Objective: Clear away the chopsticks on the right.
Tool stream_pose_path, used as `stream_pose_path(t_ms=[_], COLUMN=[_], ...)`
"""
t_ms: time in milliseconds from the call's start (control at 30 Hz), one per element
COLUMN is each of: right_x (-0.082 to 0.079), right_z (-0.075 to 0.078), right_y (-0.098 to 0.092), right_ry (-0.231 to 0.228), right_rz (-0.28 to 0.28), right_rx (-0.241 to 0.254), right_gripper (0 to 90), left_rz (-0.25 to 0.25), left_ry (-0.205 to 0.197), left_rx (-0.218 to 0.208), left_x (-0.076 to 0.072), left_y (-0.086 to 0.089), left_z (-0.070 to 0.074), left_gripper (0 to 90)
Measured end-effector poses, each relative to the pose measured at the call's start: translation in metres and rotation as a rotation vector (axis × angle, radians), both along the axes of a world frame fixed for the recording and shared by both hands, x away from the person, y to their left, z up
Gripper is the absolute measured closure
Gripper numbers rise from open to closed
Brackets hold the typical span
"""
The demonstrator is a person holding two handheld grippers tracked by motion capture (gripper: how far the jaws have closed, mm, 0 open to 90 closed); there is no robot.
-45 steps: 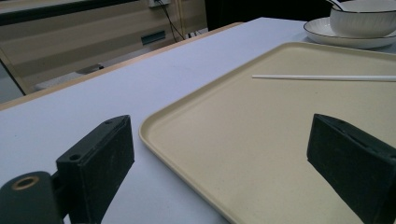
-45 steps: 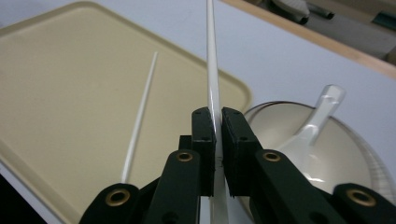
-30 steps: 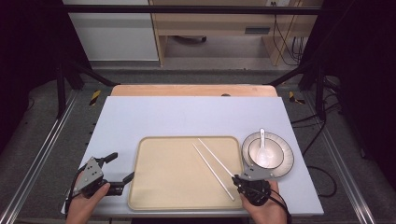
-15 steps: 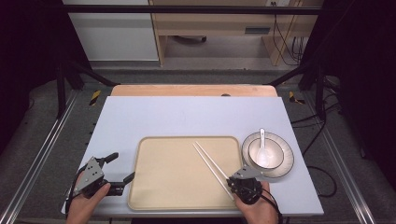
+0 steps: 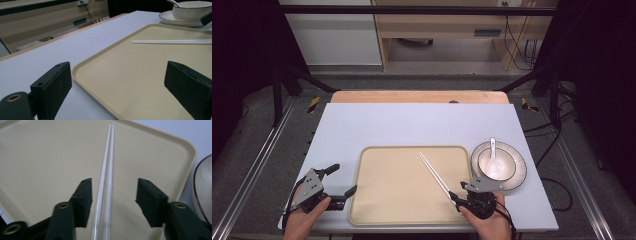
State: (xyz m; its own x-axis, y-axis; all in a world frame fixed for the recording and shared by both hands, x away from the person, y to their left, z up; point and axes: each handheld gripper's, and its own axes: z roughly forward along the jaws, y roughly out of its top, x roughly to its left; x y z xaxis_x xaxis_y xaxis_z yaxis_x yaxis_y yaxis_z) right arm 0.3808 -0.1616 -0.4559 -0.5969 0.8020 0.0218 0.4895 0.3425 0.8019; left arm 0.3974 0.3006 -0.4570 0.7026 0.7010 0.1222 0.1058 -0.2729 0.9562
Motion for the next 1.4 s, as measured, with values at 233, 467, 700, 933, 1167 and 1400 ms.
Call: stream_pose_path(t_ms=[233, 467, 700, 933, 1167, 1400], right_x=[0.016, 0.029, 0.022, 0.011, 0.008, 0.007], right_z=[0.023, 0.025, 0.023, 0.02, 0.017, 0.015], right_y=[-0.019, -0.047, -0.068, -0.089, -0.096, -0.098], right_ry=[-0.128, -0.217, -0.281, -0.318, -0.336, -0.35], right_rz=[0.087, 0.071, 0.063, -0.007, -0.059, -0.089], right_rx=[0.074, 0.111, 0.133, 0.163, 0.17, 0.176], right_gripper=[17.8, 13.3, 12.5, 11.9, 12.4, 13.6], left_rz=[-0.039, -0.076, -0.12, -0.178, -0.212, -0.205], left_ry=[0.018, 0.034, 0.086, 0.131, 0.238, 0.295], left_rx=[0.017, 0.057, 0.108, 0.194, 0.272, 0.298], left_x=[-0.001, 0.004, 0.02, 0.033, 0.049, 0.055], left_y=[-0.009, -0.034, -0.073, -0.124, -0.17, -0.182], left_z=[0.002, 0.012, 0.013, 0.012, 0.002, -0.007], left_gripper=[7.0, 7.0, 7.0, 15.2, 44.3, 80.3])
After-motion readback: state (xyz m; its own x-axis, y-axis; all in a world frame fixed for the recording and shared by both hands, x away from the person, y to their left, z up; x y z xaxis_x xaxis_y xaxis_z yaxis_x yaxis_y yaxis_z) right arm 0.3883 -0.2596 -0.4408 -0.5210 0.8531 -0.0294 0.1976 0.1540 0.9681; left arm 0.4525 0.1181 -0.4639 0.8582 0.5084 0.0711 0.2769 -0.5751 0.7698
